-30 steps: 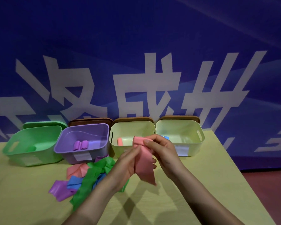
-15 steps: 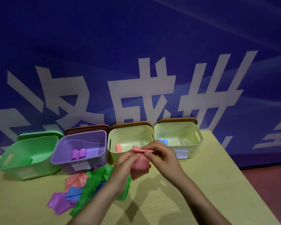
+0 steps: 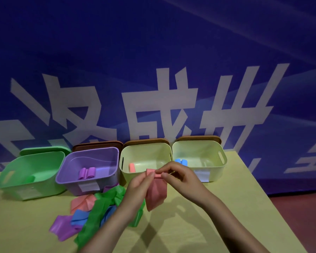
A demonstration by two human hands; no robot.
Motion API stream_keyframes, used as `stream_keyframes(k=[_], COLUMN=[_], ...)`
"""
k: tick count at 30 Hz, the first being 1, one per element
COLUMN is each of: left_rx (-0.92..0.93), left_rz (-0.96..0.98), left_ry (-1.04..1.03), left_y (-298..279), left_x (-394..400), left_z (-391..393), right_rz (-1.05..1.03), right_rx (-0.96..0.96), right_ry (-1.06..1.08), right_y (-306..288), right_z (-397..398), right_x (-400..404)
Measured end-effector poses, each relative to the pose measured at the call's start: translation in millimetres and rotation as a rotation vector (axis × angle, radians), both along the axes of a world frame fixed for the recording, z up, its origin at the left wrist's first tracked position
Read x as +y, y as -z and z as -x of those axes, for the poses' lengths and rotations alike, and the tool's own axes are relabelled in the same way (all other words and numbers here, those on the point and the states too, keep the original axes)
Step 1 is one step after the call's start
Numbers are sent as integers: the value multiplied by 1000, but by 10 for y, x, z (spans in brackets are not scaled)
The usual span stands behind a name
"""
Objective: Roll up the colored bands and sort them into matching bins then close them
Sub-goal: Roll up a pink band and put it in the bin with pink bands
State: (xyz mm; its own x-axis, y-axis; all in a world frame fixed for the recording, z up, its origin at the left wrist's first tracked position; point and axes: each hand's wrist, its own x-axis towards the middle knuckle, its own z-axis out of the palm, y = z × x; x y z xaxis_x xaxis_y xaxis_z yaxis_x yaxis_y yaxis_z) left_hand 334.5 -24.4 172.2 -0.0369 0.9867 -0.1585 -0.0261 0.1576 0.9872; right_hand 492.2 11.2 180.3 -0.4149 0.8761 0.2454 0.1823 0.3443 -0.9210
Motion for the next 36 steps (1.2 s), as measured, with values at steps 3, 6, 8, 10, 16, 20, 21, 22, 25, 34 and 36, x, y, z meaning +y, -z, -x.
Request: stream_keyframes(k=[3, 6, 8, 10, 16, 20, 21, 22, 25, 34, 36], left_rx=[68, 106, 110, 89, 137, 231, 251, 276, 311, -224, -242], left_rz=[-40, -100, -118, -134, -188, -300, -331, -351, -371, 70, 91], left_ry=[-3, -12, -20, -25, 20, 25, 19, 7, -14, 87, 64], left_y=[-22, -9, 4, 22, 21, 76, 93, 100, 86, -85, -61], left_x=[12, 49, 47, 38, -37, -63, -74, -85, -123, -148, -156], left_z=[-9, -5, -5, -1, -1, -20, -28, -33, -6, 104, 86], right_rz=[-13, 30, 50, 111, 129, -23, -61, -90, -152, -27, -47], right_rx=[20, 74, 100, 170, 73, 1, -8, -13, -27, 130, 130], right_ry=[24, 44, 56, 83, 44, 112, 140, 166, 221, 276, 298], right_y=[-1, 36, 61, 71, 56, 92, 108, 126, 157, 87, 75], right_z=[31, 71, 88, 105, 60, 96, 126, 154, 209, 253, 251], right_x=[-3, -27, -41, -47, -21, -81, -110, -136, -217, -240, -240])
